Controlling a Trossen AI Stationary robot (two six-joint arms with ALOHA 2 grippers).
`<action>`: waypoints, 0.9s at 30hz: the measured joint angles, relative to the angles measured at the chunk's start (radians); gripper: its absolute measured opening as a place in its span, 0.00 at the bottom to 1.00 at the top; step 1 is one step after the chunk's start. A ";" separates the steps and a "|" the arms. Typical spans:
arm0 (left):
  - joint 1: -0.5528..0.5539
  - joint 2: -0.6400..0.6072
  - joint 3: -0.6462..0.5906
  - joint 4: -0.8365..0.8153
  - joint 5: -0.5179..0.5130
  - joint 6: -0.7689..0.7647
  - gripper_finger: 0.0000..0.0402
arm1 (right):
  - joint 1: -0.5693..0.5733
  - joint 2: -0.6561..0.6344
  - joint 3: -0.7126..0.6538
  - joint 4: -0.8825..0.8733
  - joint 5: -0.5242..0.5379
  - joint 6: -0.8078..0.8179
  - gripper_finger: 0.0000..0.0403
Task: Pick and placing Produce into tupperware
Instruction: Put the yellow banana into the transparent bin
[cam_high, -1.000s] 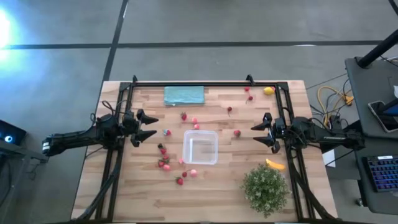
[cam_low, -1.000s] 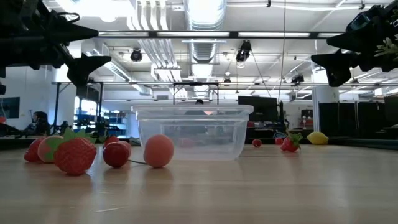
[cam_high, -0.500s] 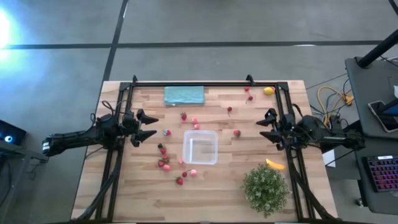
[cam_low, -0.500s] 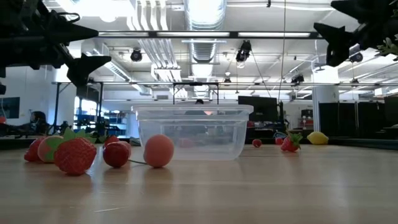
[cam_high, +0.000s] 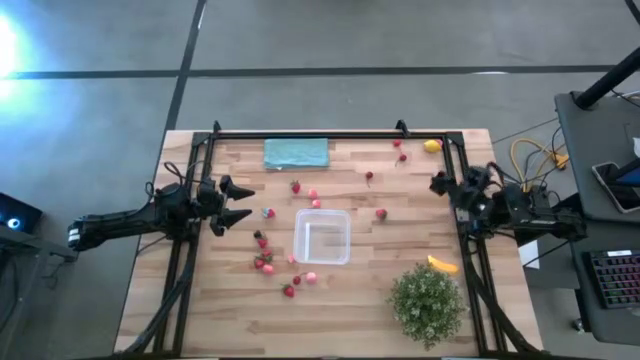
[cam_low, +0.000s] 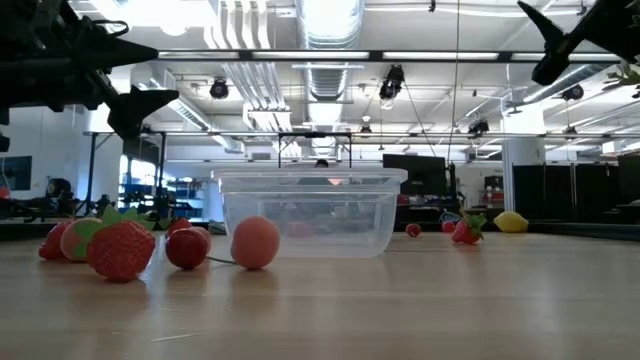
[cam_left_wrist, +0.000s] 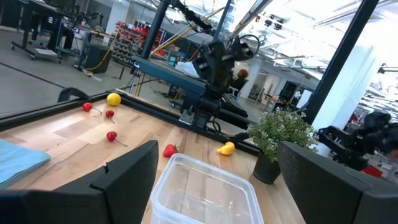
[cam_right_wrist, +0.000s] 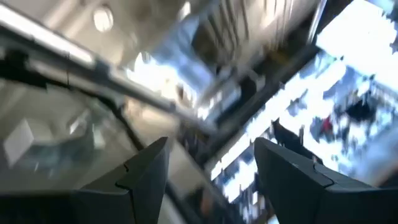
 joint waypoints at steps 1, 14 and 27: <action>0.000 0.000 0.000 0.000 0.000 0.000 0.78 | 0.000 0.000 0.000 0.030 0.034 -0.005 0.57; 0.000 0.000 0.000 0.000 0.000 0.000 0.78 | 0.000 0.000 0.000 0.100 0.128 0.016 0.57; 0.000 0.000 0.000 0.000 0.000 0.000 0.78 | 0.000 0.000 0.000 0.100 0.287 0.061 0.57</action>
